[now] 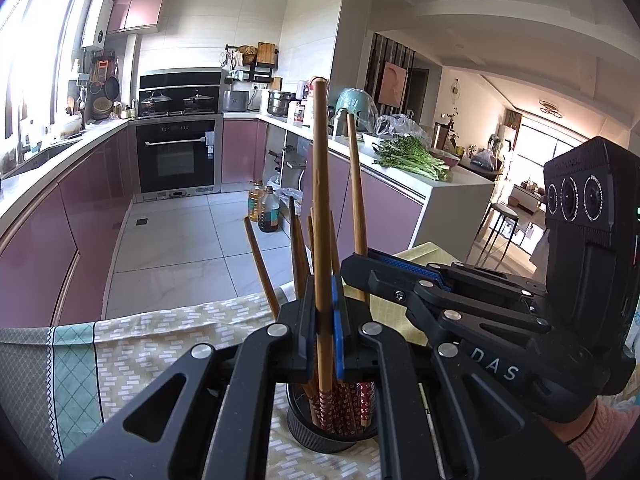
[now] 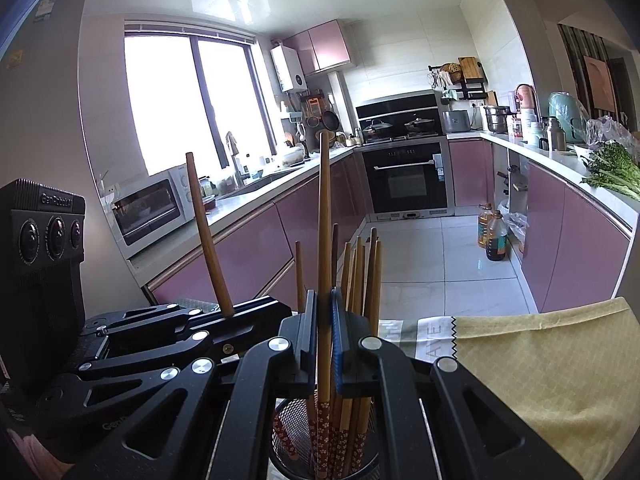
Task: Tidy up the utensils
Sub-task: 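Lower both held chopsticks down into the black mesh cup, then open both grippers and pull them back from the mesh cup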
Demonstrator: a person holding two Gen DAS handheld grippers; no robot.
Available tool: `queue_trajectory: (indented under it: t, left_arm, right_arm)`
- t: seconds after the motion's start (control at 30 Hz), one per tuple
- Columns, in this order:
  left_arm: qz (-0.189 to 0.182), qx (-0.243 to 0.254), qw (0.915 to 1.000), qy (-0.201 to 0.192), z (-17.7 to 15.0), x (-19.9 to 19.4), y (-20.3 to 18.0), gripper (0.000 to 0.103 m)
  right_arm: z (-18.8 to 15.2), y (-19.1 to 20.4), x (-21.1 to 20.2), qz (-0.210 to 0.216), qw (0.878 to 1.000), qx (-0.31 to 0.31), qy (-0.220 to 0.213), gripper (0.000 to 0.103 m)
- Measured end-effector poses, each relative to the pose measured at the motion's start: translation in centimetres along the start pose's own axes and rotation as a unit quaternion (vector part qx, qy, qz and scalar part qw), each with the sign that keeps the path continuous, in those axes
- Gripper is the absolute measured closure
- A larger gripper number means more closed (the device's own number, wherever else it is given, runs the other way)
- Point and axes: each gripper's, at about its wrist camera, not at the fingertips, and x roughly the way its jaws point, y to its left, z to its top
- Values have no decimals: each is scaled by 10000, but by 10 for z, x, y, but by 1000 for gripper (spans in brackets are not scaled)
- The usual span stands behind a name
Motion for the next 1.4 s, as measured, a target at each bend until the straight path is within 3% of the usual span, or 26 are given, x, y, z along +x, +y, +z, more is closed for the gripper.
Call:
queue_trajectory:
  t: [1.4]
  left_arm:
    - [193,56,9978,638,-30,26,14,95]
  right_arm:
    - [-27,-5,11,-134,9989,-72,434,97]
